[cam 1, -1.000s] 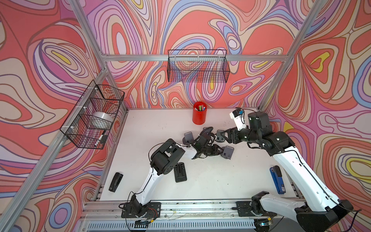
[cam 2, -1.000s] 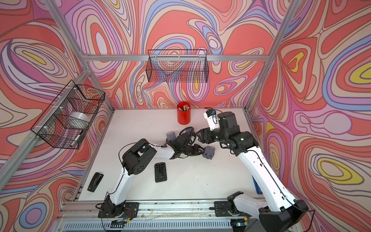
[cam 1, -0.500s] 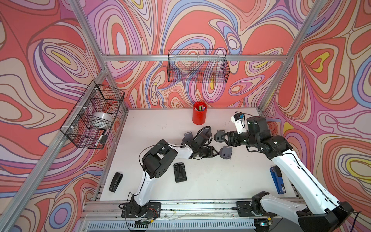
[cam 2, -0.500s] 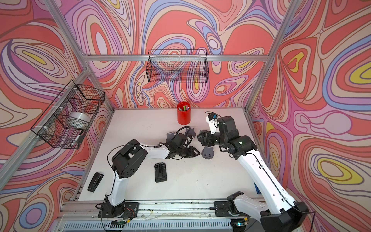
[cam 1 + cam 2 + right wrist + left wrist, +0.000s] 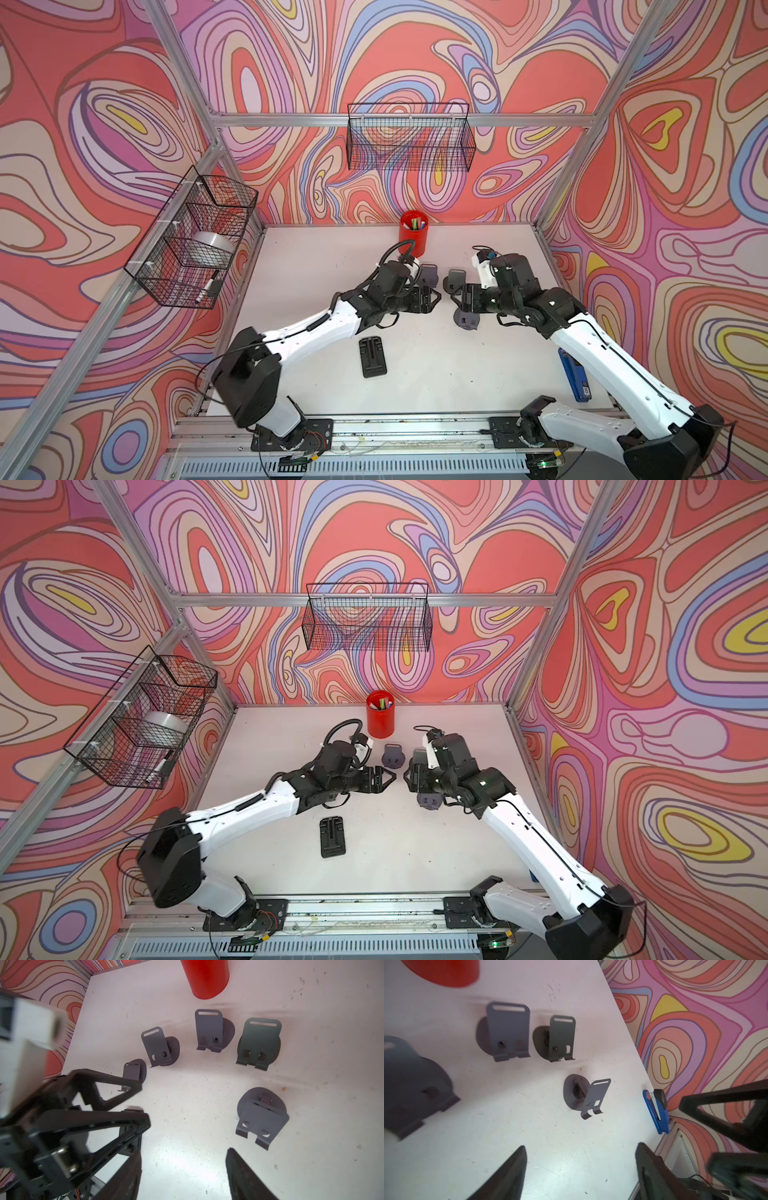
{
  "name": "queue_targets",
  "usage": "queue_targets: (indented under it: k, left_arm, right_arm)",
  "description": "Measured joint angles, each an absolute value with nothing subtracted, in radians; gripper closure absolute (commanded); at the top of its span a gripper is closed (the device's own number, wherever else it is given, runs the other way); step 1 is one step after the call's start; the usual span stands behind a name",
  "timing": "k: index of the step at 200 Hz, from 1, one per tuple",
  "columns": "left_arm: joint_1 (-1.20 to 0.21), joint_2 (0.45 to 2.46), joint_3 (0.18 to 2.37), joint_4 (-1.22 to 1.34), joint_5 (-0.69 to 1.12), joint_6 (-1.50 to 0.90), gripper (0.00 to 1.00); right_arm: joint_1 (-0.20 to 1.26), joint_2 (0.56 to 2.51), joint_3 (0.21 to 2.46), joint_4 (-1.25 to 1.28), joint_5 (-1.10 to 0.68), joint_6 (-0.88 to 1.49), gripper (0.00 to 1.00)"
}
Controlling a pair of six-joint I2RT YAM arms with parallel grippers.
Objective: Open the phone stand
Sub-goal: Place the phone stand at the center of the board, then pick up the phone stand at the center of the board.
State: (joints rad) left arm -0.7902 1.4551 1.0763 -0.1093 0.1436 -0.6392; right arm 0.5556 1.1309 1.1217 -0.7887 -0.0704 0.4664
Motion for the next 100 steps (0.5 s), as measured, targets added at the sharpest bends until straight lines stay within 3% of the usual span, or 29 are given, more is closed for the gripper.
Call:
queue_targets:
  k: [48, 100]
  left_arm:
    - [-0.743, 1.182, 0.968, -0.302, -0.076, -0.595, 0.0]
    - [-0.569, 0.937, 0.872, -0.493, -0.166, -0.595, 0.0]
  right_arm:
    - [0.804, 1.312, 1.124, -0.724, 0.086, 0.704, 0.3]
    - [0.935, 1.626, 1.274, -0.678, 0.165, 0.826, 0.28]
